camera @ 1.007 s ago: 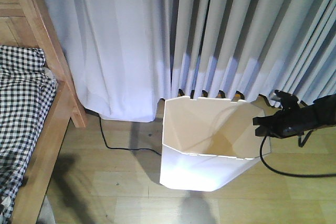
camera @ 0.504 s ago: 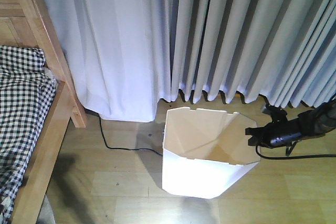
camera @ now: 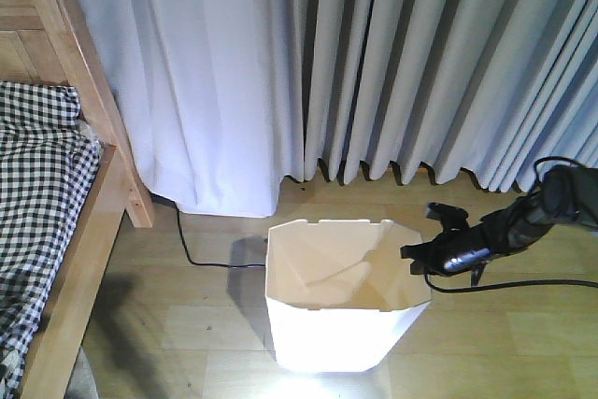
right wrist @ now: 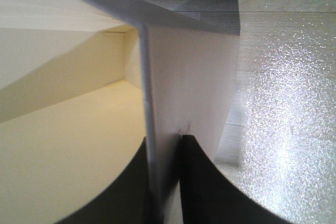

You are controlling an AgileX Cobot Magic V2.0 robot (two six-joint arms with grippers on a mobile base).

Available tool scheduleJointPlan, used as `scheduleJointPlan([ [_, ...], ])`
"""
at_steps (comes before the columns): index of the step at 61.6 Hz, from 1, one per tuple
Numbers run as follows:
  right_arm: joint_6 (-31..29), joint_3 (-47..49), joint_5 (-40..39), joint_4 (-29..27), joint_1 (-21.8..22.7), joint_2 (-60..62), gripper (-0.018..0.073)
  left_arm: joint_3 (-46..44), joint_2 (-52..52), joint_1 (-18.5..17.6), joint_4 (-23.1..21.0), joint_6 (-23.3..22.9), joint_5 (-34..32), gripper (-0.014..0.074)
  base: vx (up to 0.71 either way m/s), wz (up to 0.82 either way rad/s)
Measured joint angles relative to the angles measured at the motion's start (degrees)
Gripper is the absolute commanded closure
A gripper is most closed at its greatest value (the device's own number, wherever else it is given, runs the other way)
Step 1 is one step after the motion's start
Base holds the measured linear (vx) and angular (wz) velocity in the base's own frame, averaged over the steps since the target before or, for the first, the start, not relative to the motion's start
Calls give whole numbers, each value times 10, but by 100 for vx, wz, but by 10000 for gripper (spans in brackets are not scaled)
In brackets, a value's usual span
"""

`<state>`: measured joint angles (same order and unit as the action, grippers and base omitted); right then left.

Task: Move trash bin to bedside with robot
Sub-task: 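Lower the bin onto the floor beside the bed with the right gripper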

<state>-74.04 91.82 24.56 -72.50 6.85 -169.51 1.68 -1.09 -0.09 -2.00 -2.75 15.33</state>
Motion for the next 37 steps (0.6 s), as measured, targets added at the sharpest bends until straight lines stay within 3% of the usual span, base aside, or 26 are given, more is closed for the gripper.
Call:
scheduleJointPlan([
  [37, 5, 53, -20, 5, -28, -53, 463, 0, 0, 0, 0, 0, 0, 602, 0, 0],
])
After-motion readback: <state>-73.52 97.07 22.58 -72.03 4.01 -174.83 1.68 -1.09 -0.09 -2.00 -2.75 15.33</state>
